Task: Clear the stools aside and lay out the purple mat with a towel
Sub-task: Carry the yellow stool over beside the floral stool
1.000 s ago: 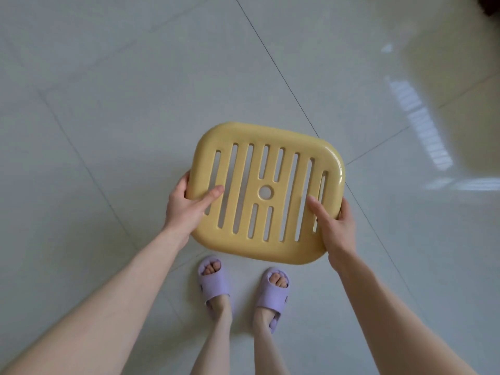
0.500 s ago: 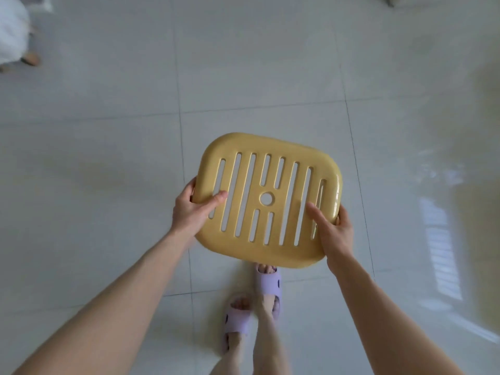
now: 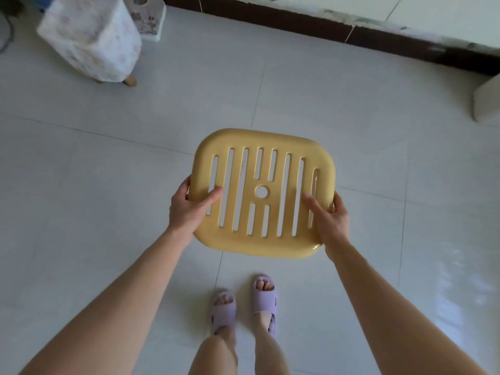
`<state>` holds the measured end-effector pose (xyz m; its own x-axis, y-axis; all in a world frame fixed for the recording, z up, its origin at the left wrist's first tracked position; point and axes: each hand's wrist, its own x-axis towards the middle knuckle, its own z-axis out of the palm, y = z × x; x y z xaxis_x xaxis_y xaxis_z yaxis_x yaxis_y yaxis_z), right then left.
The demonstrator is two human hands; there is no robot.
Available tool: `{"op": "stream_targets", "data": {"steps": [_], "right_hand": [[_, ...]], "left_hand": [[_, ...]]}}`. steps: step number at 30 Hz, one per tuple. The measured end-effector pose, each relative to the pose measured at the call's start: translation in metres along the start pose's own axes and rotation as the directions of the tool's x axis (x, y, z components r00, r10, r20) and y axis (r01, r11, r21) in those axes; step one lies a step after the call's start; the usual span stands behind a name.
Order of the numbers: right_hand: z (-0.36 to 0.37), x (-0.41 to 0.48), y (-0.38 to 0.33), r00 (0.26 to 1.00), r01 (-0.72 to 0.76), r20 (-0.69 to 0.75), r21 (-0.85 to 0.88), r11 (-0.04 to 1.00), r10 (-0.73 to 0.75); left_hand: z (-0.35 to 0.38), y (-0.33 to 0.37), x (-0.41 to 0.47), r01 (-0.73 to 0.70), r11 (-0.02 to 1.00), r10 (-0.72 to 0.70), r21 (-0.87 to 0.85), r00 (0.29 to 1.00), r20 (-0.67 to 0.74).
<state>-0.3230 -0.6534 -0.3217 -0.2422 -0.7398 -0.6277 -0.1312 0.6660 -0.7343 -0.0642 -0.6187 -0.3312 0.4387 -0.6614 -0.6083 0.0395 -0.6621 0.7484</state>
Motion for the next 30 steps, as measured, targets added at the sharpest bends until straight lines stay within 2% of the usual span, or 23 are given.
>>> {"op": "stream_targets", "data": {"steps": [2, 13, 21, 30], "right_hand": [[0.014, 0.008, -0.014, 1.0, -0.005, 0.013, -0.004, 1.0, 0.005], [0.228, 0.108, -0.141, 0.999, 0.012, 0.049, -0.07, 0.997, -0.008], [0.327, 0.163, -0.201, 0.999, -0.001, 0.042, -0.087, 0.996, 0.005], [0.421, 0.252, -0.26, 0.998, -0.066, 0.013, -0.103, 0.993, 0.067]], "left_hand": [[-0.007, 0.007, 0.015, -0.004, 1.0, 0.004, -0.009, 1.0, -0.004], [-0.121, 0.109, 0.22, 0.017, 0.999, -0.019, -0.049, 0.999, -0.048], [-0.166, 0.167, 0.33, 0.03, 0.999, -0.031, -0.028, 0.998, -0.054], [-0.183, 0.217, 0.464, 0.079, 0.996, -0.08, -0.036, 0.997, -0.021]]}}
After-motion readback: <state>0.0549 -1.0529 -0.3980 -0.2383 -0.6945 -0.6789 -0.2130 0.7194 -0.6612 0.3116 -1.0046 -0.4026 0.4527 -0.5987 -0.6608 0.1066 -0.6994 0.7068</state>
